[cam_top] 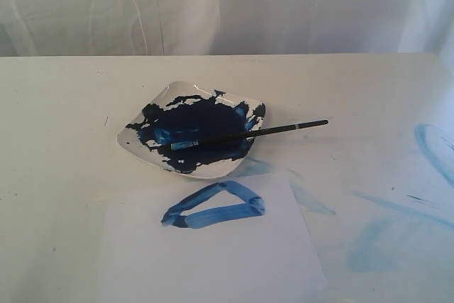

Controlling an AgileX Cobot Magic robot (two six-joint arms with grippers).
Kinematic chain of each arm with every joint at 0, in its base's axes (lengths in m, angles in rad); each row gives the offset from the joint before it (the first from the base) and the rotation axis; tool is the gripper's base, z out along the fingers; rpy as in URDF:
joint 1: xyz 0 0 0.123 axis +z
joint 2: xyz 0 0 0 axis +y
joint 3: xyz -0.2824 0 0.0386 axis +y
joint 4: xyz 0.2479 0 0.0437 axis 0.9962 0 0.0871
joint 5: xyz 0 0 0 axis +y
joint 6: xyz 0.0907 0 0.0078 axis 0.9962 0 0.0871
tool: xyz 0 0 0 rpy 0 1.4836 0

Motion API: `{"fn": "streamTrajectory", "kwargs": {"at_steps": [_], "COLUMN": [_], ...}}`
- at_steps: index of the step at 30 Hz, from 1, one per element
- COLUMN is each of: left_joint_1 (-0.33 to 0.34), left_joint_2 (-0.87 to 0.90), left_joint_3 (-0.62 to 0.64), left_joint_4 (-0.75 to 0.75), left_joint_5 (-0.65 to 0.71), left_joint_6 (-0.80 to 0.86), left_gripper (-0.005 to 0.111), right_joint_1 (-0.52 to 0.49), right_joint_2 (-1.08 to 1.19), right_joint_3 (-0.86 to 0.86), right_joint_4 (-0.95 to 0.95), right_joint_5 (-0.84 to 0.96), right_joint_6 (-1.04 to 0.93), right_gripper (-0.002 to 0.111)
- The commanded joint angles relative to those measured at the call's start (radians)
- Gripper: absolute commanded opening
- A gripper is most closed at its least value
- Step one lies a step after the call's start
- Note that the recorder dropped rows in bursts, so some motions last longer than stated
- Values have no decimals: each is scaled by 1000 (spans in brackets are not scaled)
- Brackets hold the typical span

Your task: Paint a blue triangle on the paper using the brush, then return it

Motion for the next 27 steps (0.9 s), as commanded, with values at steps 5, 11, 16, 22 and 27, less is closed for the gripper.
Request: {"fn": "streamTrajectory", "kwargs": {"at_steps": [5, 11, 16, 22, 27], "left_joint_1": [1, 20, 80, 107, 118], "left_joint_2": [-3, -3, -3, -3, -3], "left_joint_3": [6, 6, 6, 6, 6], "left_joint_4": [-282, -473, -458, -455, -455], "left_joint_5": [113, 104, 104, 109, 109], "left_joint_6": [324, 603, 564, 449, 391], "left_gripper": [0, 0, 0, 0, 0], "right_joint_1": [0, 0, 0, 0, 0], "right_joint_2": [-6, -6, -6, -6, -6], "right_joint_3": [3, 3, 3, 3, 3], "right_joint_4": [1, 1, 4, 4, 4], "right_joint_5": [-11, -11, -11, -11, -11], "right_joint_6": [-3, -3, -3, -3, -3], "right_gripper": [0, 0, 0, 0, 0]}}
